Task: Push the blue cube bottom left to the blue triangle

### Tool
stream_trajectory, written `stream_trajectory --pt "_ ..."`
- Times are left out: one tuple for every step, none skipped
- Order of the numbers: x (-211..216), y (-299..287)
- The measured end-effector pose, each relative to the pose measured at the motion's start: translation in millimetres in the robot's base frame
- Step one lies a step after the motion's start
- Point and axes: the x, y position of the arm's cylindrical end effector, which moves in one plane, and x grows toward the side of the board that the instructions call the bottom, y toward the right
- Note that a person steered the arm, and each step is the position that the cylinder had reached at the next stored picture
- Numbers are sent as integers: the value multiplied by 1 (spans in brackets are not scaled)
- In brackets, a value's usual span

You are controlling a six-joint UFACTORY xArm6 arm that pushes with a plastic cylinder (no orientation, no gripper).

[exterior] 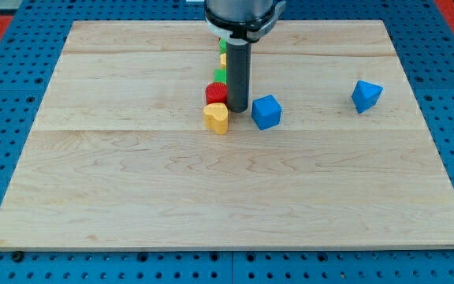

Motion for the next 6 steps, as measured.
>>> stream_trajectory --pt "2 24" --pt "27 34" --pt "50 53" --pt "52 83" --pt "52 91" --pt "47 91"
